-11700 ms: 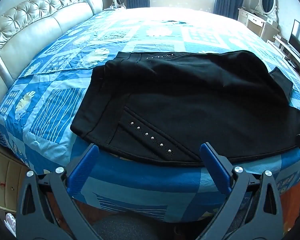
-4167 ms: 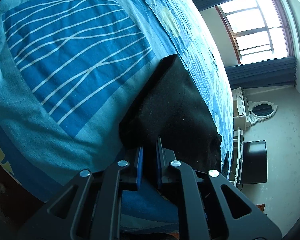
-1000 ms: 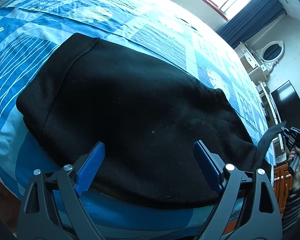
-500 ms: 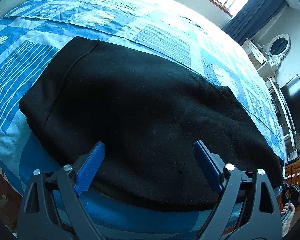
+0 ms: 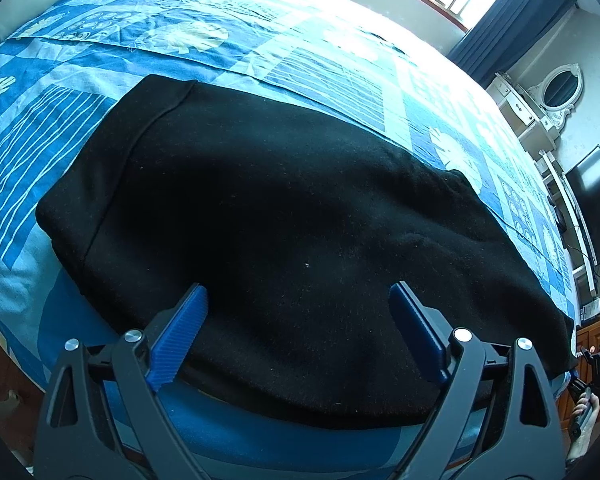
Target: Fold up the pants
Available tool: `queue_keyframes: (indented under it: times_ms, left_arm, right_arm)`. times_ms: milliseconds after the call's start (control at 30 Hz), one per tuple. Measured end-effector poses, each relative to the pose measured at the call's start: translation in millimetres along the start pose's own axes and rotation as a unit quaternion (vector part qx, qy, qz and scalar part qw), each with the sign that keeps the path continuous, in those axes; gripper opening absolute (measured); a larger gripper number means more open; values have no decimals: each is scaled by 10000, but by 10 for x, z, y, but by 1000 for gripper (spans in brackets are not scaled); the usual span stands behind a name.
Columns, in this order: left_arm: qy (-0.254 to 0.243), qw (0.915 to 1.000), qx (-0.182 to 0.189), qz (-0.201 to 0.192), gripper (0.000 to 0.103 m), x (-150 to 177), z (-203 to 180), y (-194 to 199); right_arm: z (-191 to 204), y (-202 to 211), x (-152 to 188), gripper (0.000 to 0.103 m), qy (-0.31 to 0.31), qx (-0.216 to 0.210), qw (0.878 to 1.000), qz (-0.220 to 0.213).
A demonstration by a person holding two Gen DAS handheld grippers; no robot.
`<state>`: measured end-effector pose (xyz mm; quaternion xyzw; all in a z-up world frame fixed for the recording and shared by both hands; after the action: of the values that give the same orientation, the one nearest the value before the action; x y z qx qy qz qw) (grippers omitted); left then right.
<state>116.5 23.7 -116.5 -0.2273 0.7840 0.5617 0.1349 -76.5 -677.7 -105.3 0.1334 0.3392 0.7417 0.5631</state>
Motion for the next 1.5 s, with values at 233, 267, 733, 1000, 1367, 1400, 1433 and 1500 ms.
queue_keyframes:
  times_ms: [233, 267, 733, 1000, 1367, 1400, 1433, 1500]
  left_arm:
    - [-83, 9999, -96, -1, 92, 12, -19, -5]
    - [-81, 9999, -100, 2, 92, 13, -21, -2]
    - [-227, 9997, -132, -2, 93, 34, -45, -6]
    - [-397, 9989, -222, -74, 94, 52, -74, -13]
    - [-352, 9992, -185, -48, 94, 41, -61, -4]
    - [-332, 9993, -175, -48, 94, 40, -60, 0]
    - [-311, 9994, -157, -49, 94, 38, -59, 5]
    - [-280, 9995, -110, -52, 94, 31, -51, 20]
  right_arm:
    - [311, -53, -120, 6, 697, 449, 9964, -193]
    - [419, 58, -139, 6, 887, 361, 9945, -418]
    - [-273, 51, -128, 8, 440, 501, 9968, -449]
    - [-302, 326, -53, 27, 165, 281, 9985, -449]
    - [-422, 406, 26, 10, 177, 659, 9961, -555]
    - [-469, 387, 22, 10, 103, 646, 9965, -515]
    - [-503, 398, 21, 10, 21, 575, 9970, -508]
    - [-549, 523, -18, 13, -122, 586, 9957, -704]
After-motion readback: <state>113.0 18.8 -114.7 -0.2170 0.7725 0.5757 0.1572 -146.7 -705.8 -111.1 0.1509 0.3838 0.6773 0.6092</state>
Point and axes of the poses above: each gripper's, at about its wrist camera, not at the fingertips, and y roughly against the way its jaws point, z to its left, x to its underside, the point moved 7 cm from there along -y, roughly the way its jaws point
